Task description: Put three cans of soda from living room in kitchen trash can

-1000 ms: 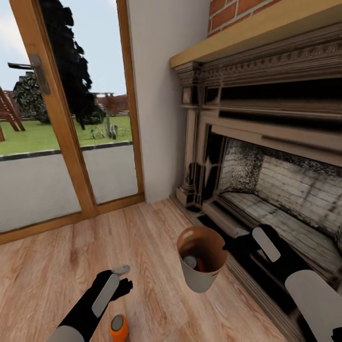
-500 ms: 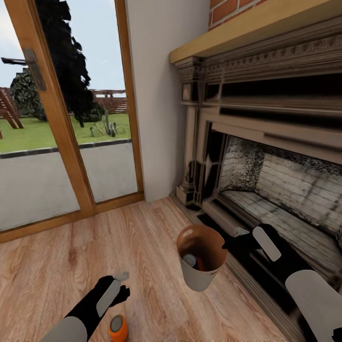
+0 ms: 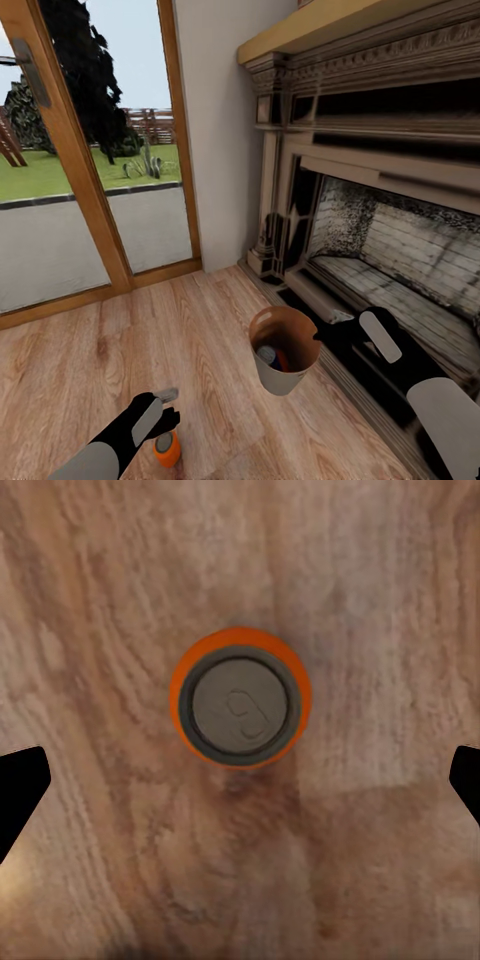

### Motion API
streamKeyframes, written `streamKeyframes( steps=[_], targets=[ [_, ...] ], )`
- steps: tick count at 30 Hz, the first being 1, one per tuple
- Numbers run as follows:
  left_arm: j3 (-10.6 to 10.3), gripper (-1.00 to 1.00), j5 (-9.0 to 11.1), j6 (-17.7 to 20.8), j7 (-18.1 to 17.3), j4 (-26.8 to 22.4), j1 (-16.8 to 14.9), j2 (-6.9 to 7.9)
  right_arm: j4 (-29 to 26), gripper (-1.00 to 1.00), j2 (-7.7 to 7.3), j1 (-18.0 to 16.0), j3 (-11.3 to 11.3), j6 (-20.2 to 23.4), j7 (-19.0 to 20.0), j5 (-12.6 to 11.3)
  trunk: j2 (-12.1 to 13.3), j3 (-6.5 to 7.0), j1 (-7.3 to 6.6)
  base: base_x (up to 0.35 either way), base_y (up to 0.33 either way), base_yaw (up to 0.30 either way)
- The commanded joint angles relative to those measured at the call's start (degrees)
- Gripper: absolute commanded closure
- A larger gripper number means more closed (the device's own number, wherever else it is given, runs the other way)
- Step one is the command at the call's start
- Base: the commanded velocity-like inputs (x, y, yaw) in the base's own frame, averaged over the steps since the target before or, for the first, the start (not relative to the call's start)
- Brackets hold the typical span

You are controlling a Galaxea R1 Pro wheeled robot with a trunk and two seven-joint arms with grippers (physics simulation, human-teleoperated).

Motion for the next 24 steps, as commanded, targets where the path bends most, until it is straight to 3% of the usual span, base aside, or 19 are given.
streamKeyframes(
  steps=[1,8,11,15,24],
  targets=[
    [0.0,-1.00,0.0,0.0,0.0,0.0,0.0,0.00,-0.1,1.00,-0.06,0.0,0.0,0.0,0.2,-1.6,0.0,-0.22,0.02,0.000,0.000,0.000],
    [0.2,-1.00,-0.2,-0.2,-0.2,0.0,-0.3,0.51,-1.4,1.00,-0.43,0.0,-0.1,0.0,0.2,-1.6,-0.1,-1.77,0.20,0.000,0.000,0.000],
    [0.3,-1.00,-0.2,-0.6,-0.3,0.0,-0.5,1.02,-5.4,1.00,-2.33,1.3,-0.1,0.0,0.3,-2.1,-0.2,-2.44,0.27,0.000,0.000,0.000],
    [0.3,-1.00,-0.2,-1.6,-0.3,0.0,-0.6,1.06,-7.4,1.00,-3.21,2.0,-0.1,0.0,0.3,-2.3,-0.2,-3.32,0.38,0.000,0.000,0.000],
    [0.2,-1.00,-0.1,-1.8,-1.1,-0.1,-1.7,0.70,-7.9,1.00,-3.56,2.2,-0.1,0.0,0.3,-2.3,-0.3,-5.32,0.61,0.000,0.000,0.000]
  ],
)
